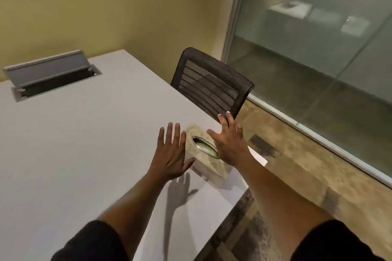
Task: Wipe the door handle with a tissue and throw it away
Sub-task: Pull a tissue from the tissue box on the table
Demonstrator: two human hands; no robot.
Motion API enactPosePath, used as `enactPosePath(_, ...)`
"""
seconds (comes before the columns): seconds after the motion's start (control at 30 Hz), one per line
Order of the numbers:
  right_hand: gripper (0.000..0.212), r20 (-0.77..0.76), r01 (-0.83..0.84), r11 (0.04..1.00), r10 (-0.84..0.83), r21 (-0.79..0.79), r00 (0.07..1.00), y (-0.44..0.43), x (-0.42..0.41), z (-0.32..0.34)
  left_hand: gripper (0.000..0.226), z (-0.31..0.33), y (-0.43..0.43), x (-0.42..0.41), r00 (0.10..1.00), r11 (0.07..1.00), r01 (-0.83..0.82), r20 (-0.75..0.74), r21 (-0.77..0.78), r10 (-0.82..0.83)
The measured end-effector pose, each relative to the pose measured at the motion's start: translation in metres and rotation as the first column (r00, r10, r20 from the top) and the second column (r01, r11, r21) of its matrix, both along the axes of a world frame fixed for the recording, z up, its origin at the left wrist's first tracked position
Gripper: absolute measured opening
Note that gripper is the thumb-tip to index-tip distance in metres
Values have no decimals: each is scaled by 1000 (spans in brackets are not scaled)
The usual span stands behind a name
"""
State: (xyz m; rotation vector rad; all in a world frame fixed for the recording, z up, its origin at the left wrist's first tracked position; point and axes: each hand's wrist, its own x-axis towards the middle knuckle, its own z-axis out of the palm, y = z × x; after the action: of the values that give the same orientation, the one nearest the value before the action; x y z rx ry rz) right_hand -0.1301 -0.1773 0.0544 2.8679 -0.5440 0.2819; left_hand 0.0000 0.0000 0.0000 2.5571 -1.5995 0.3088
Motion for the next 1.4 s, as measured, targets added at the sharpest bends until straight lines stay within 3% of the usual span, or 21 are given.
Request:
enactPosePath(0.17, 50, -110, -43, 994, 54, 103, 992, 0, 16, -39, 89, -28, -10, 4, 997, 999, -10, -71, 49, 14)
enactPosePath(0.4, 26, -247, -18, 988, 55, 152, 968, -10, 40, -59, 88, -46, -28, 6, 993, 996, 51, -112, 73, -43)
enactPosePath(0.63, 8, -255, 38, 981, 12, 191, 967, -17, 59, -69, 92, -57, -38, 3, 989, 996, 38, -143, 81, -26)
enactPosePath(1.07, 5, -178, 47, 950, 9, 308, 984, -20, 64, -74, 98, -67, -43, -6, 983, 991, -55, -170, 119, 75)
enactPosePath(1.4, 4, 15, -54, 942, 52, 332, 999, -22, 49, -73, 99, -61, -43, -7, 988, 989, -54, -137, 138, 73)
